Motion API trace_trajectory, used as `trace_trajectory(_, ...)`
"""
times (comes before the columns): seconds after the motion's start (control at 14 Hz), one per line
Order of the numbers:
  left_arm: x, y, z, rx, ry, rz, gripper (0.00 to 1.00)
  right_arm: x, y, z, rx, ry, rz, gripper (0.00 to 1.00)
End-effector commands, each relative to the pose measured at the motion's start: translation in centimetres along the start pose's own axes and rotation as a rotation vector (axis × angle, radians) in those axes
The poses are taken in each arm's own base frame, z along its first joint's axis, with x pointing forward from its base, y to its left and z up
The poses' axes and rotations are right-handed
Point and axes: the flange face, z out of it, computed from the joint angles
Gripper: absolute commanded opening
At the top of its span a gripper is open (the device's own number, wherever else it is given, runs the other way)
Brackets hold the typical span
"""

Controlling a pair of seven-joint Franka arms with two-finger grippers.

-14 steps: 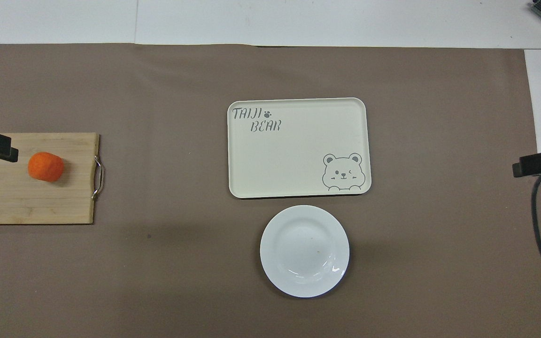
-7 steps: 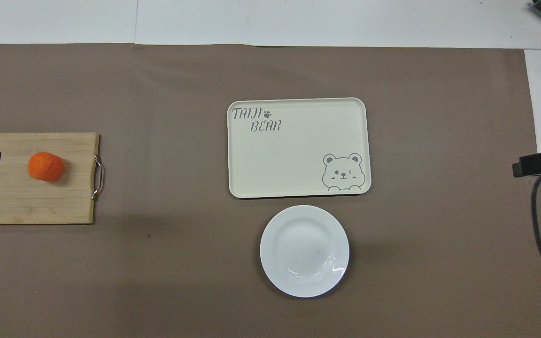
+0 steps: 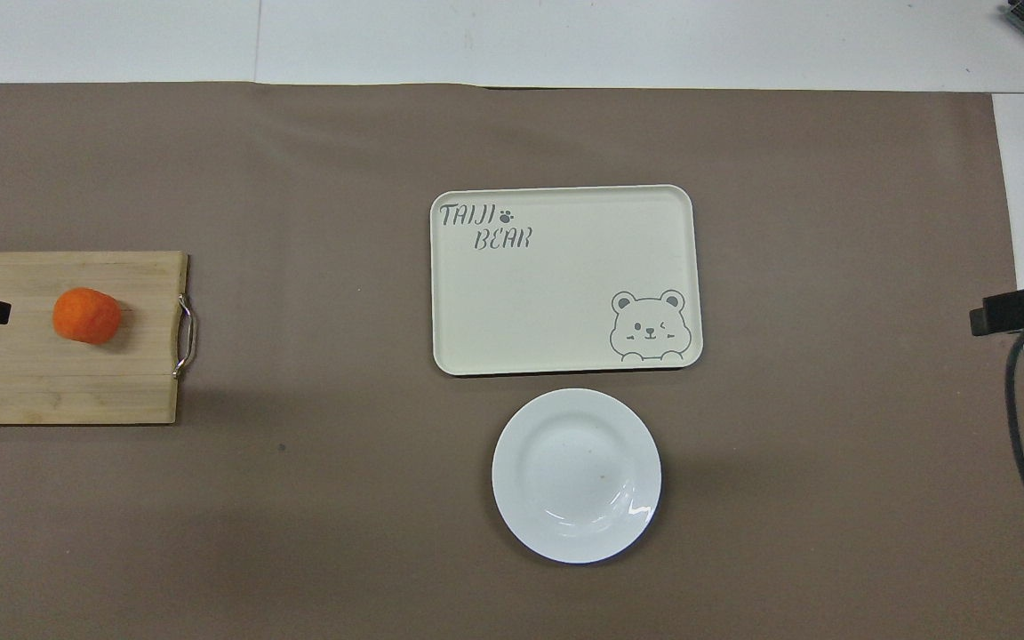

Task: Place orange and plate with both arms
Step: 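Reach the left gripper to the orange on the cutting board and grasp it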

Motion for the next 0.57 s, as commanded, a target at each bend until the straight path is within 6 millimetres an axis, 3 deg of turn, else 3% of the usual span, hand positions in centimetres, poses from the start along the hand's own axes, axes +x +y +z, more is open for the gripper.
trace_trajectory(0.0, -0.4, -0.2, 3.2, 0.008, 0.015, 0.064, 1.0, -0.5, 0.1, -0.4, -0.005, -0.001, -0.017, 1.0)
trace_trajectory(0.5, 1.9, -1.1, 10.8, 0.006, -0.001, 0.186, 1.0, -0.5, 0.0, -0.4, -0.005, -0.001, -0.018, 1.0)
